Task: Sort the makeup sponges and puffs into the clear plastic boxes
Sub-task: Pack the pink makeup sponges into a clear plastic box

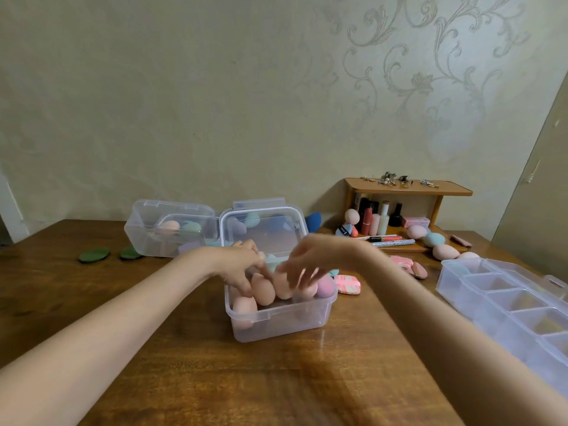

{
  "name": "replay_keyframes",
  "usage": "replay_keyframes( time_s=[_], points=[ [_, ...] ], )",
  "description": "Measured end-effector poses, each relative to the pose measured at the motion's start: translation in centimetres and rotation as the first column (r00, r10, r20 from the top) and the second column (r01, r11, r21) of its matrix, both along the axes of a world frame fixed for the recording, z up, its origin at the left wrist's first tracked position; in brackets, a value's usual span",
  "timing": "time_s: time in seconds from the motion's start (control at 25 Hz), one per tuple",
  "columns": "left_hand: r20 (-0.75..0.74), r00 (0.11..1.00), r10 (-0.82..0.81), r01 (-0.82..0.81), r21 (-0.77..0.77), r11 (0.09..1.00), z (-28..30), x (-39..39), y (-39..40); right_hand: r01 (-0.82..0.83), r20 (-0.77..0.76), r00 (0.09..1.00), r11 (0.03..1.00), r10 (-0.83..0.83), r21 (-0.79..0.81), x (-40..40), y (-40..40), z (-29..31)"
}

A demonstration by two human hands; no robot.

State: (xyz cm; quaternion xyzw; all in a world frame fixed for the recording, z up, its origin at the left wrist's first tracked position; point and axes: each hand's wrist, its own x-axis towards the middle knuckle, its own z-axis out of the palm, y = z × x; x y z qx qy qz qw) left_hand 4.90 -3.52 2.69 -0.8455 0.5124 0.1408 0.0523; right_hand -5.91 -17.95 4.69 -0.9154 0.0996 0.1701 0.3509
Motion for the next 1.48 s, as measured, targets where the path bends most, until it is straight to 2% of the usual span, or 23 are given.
replay_keyframes(
  time_s=[0.08, 0.12, 0.2, 0.28, 0.36, 0.64, 0.8, 0.88, 0.96, 1.04, 1.08, 1.16, 1.2, 1.28, 1.36, 1.44, 1.48],
  points=[
    [0.054, 0.998, -0.022, 0.019, 0.067, 0.998, 0.3, 0.3, -1.2, 0.228, 0.202, 0.948, 0.967, -0.247, 0.111, -0.3, -3.5, 1.5],
    [0.069, 0.997, -0.034, 0.028, 0.093, 0.995, 0.4, 0.4, -1.7, 0.333, 0.284, 0.895, 0.939, -0.344, 0.088, 0.0, -5.3, 1.8],
    [0.074, 0.996, -0.046, 0.036, 0.125, 0.992, 0.4, 0.5, -2.4, 0.485, 0.387, 0.829, 0.864, -0.404, -0.136, 1.4, -9.1, 0.9],
    [0.064, 0.997, -0.047, 0.037, 0.14, 0.989, 0.5, 0.5, -2.7, 0.49, 0.358, 0.866, 0.74, -0.349, -0.461, 3.0, -12.0, -1.4],
    [0.055, 0.997, -0.06, 0.051, 0.157, 0.986, 0.6, 0.5, -2.7, 0.446, 0.295, 0.895, 0.645, -0.335, -0.621, 4.3, -13.6, -3.4],
    [0.038, 0.995, -0.089, 0.082, 0.148, 0.986, 0.4, 1.3, -2.8, 0.489, 0.285, 0.866, 0.573, -0.411, -0.658, 8.5, -15.7, -5.6],
    [0.031, 0.995, -0.098, 0.093, 0.139, 0.986, 0.1, 1.5, -3.0, 0.497, 0.22, 0.85, 0.591, -0.478, -0.636, 9.1, -16.5, -6.4],
    [0.027, 0.995, -0.1, 0.096, 0.134, 0.986, 0.0, 1.6, -2.9, 0.529, 0.298, 0.841, 0.566, -0.452, -0.633, 8.9, -16.1, -6.2],
    [0.019, 0.995, -0.094, 0.091, 0.133, 0.987, 0.1, 1.6, -2.7, 0.567, 0.441, 0.824, 0.549, -0.357, -0.614, 8.1, -14.8, -5.1],
    [0.021, 0.996, -0.087, 0.084, 0.129, 0.988, 0.1, 1.6, -2.5, 0.613, 0.607, 0.754, 0.599, -0.25, -0.515, 7.1, -12.4, -3.4],
    [0.023, 0.996, -0.087, 0.084, 0.118, 0.99, 0.1, 1.4, -2.3, 0.618, 0.671, 0.703, 0.666, -0.233, -0.417, 6.3, -10.9, -2.5],
    [0.02, 0.996, -0.081, 0.079, 0.079, 0.994, 0.0, 1.0, -1.9, 0.546, 0.71, 0.625, 0.832, -0.326, -0.099, 4.7, -7.4, -0.9],
    [0.024, 0.996, -0.081, 0.08, 0.053, 0.995, -0.1, 0.8, -1.6, 0.452, 0.658, 0.646, 0.888, -0.387, 0.078, 3.5, -5.6, -0.4],
    [0.036, 0.996, -0.076, 0.076, 0.002, 0.997, -0.4, 0.5, -0.7, 0.231, 0.468, 0.809, 0.925, -0.355, 0.302, 0.8, -2.5, 0.0],
    [0.009, 0.999, -0.054, 0.054, -0.065, 0.996, -0.9, 0.5, -0.1, 0.091, 0.275, 0.947, 0.961, -0.165, 0.263, -0.7, -0.9, -0.6],
    [-0.021, 0.999, -0.048, 0.045, -0.125, 0.991, -1.2, 0.4, 0.5, 0.02, 0.173, 0.984, 0.999, -0.028, 0.049, -1.1, 0.2, -2.0],
    [-0.02, 0.998, -0.054, 0.051, -0.135, 0.99, -1.3, 0.4, 0.7, 0.023, 0.169, 0.985, 0.999, -0.015, -0.045, -1.0, 0.6, -2.8]
  ],
)
